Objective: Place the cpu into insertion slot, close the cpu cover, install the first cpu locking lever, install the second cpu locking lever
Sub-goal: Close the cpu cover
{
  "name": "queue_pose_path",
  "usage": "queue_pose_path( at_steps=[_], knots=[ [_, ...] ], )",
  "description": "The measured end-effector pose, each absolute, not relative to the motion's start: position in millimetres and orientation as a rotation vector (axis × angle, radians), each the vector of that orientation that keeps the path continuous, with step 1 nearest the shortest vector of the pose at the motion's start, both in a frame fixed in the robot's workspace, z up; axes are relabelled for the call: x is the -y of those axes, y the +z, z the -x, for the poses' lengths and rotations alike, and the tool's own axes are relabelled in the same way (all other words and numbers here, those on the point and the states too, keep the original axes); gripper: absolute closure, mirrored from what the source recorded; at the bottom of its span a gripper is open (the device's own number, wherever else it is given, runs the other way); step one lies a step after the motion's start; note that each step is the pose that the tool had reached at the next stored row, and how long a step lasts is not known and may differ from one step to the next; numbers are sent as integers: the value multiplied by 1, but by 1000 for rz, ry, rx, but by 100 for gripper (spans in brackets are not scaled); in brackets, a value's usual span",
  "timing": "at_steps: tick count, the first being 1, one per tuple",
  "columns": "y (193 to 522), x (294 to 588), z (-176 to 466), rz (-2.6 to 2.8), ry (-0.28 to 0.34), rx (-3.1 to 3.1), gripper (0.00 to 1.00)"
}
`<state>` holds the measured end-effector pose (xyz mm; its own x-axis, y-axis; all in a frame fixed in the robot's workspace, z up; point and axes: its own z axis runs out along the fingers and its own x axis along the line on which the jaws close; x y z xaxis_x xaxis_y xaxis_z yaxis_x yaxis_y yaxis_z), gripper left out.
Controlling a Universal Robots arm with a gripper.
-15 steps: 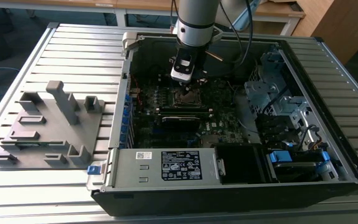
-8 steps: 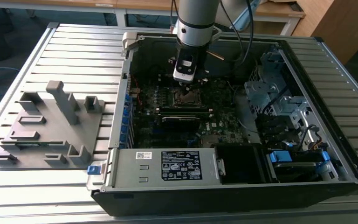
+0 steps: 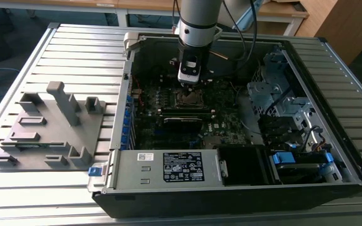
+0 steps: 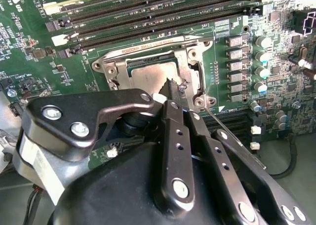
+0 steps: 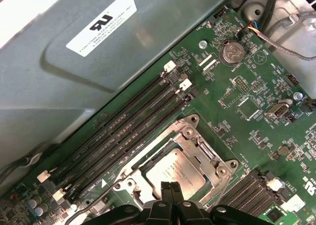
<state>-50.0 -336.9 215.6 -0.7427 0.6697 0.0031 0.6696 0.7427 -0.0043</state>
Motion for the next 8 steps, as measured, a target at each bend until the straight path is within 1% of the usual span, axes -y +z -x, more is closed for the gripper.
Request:
queue_pose_path(
  at_steps=[8],
  knots=[
    [216,337,50,1121,5,2930,90]
  ],
)
